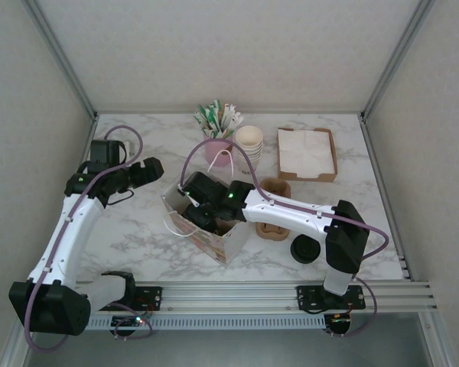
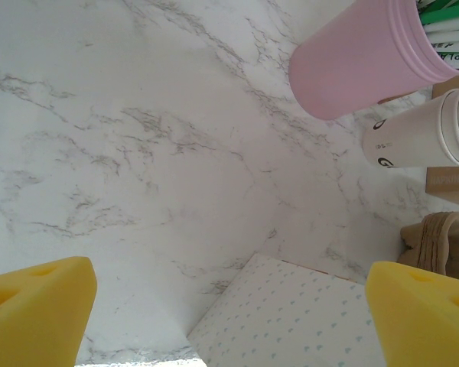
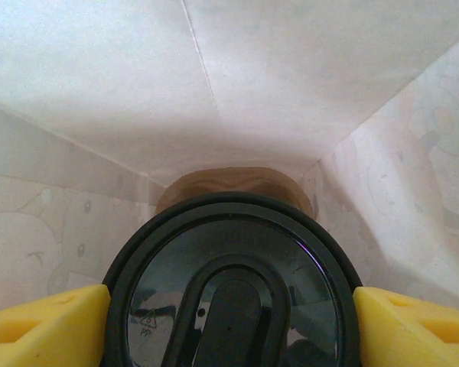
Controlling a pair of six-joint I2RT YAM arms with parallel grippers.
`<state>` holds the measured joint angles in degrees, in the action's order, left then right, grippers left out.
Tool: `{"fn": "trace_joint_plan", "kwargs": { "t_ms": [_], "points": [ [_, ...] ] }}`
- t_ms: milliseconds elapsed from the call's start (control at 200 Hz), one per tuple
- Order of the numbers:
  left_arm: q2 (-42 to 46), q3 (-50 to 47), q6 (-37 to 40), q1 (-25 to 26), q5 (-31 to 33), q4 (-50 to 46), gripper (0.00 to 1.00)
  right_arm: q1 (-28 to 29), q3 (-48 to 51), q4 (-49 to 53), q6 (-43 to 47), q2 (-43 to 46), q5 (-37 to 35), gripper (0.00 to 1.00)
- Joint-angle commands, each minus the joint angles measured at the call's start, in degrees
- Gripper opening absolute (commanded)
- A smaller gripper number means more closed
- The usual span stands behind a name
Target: Pack the takeout coffee
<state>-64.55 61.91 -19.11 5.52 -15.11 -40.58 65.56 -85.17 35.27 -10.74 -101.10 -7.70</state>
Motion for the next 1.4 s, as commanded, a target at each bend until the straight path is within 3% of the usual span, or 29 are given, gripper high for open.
{"fn": "trace_joint_plan", "kwargs": {
  "t_ms": [0, 240, 586, 1396],
  "points": [
    [-0.3, 0.5, -0.6, -0.1, -1.1, -0.5, 0.91, 0.9, 1.2, 7.7, -0.9, -1.6, 0.8, 0.85],
    [-0.3, 0.6, -0.6, -0.1, -1.1, -0.5, 0.91, 1.0, 0.5, 8.2, -0.8, -1.6, 1.0, 0.95],
    [-0.3, 0.6, -0.6, -0.1, -1.2, -0.5, 0.91, 1.1, -0.5, 8.8, -0.5, -1.6, 0.7, 0.99],
    [-0.7, 0.6, -0.8, -0.2, -1.6, -0.5, 0.91, 1.2, -9.9, 13.1, -0.5, 1.3, -1.5, 0.99]
  ]
}}
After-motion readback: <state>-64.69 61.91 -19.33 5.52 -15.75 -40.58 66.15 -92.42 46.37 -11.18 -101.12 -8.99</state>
